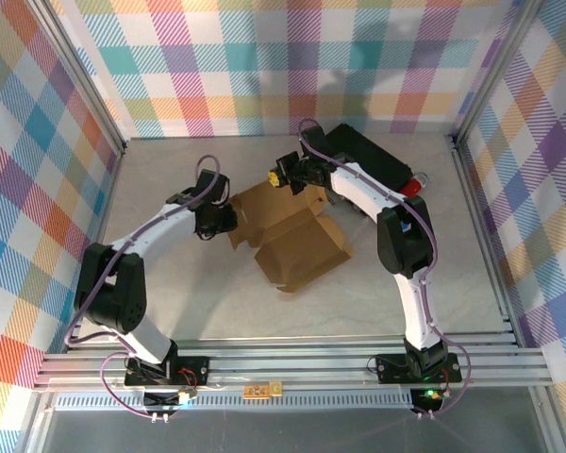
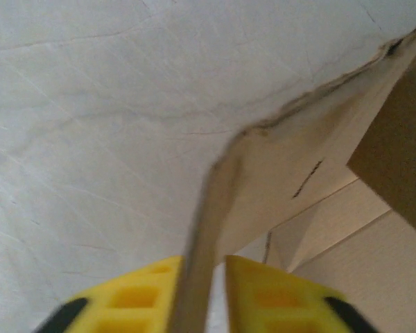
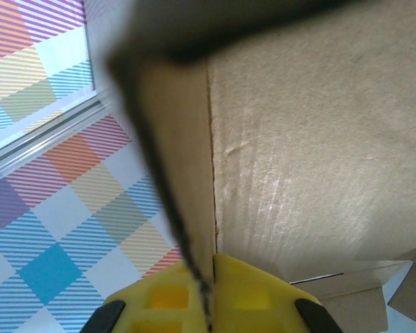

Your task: Fold the paper box

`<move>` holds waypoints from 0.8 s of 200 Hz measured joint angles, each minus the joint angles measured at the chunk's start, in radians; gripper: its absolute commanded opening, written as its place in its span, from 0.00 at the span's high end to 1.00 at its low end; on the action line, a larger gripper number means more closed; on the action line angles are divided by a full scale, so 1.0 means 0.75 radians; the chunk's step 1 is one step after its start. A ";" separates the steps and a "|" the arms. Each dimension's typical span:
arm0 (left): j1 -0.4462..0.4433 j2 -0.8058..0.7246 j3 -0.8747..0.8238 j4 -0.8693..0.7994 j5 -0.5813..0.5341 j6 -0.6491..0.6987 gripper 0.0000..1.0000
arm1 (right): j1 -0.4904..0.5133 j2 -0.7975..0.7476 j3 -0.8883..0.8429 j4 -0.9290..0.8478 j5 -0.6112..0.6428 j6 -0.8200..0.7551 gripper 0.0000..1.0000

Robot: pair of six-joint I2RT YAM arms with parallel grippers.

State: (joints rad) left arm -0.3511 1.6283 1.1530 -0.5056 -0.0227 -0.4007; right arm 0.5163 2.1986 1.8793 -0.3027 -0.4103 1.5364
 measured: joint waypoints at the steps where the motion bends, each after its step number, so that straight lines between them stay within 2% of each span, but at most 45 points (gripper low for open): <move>1: -0.002 0.001 0.002 -0.001 -0.004 -0.006 1.00 | 0.000 0.000 0.000 0.003 0.000 -0.001 1.00; 50: -0.114 0.098 0.183 -0.180 -0.437 -0.211 1.00 | 0.005 -0.001 -0.056 0.199 -0.022 0.059 1.00; 70: -0.121 0.099 0.192 -0.232 -0.542 -0.265 1.00 | 0.022 -0.001 -0.100 0.299 -0.041 0.075 1.00; 74: -0.121 0.099 0.192 -0.239 -0.553 -0.274 0.96 | 0.025 -0.001 -0.110 0.322 -0.044 0.076 1.00; 81: -0.121 0.099 0.192 -0.250 -0.564 -0.282 0.79 | 0.030 -0.001 -0.126 0.361 -0.042 0.077 1.00; 90: -0.121 0.097 0.192 -0.267 -0.566 -0.283 0.55 | 0.037 -0.001 -0.152 0.419 -0.041 0.080 1.00; 96: -0.121 0.094 0.192 -0.270 -0.563 -0.289 0.43 | 0.041 -0.001 -0.170 0.454 -0.044 0.080 1.00; 101: -0.117 0.091 0.192 -0.271 -0.554 -0.294 0.36 | 0.043 -0.001 -0.186 0.483 -0.046 0.079 1.00; 112: -0.110 0.059 0.191 -0.275 -0.507 -0.313 0.29 | 0.043 -0.001 -0.211 0.519 -0.056 0.068 1.00; 141: -0.046 -0.184 0.176 -0.298 -0.318 -0.386 0.29 | 0.021 -0.001 -0.224 0.613 -0.105 0.023 1.00; 160: 0.073 -0.373 0.176 -0.297 -0.165 -0.443 0.39 | 0.008 -0.001 -0.226 0.690 -0.146 -0.005 1.00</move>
State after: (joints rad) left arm -0.2966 1.3483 1.2854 -0.7280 -0.1467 -0.7326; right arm 0.5220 2.1983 1.7096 0.2146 -0.5198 1.5326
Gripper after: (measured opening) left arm 0.651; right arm 0.065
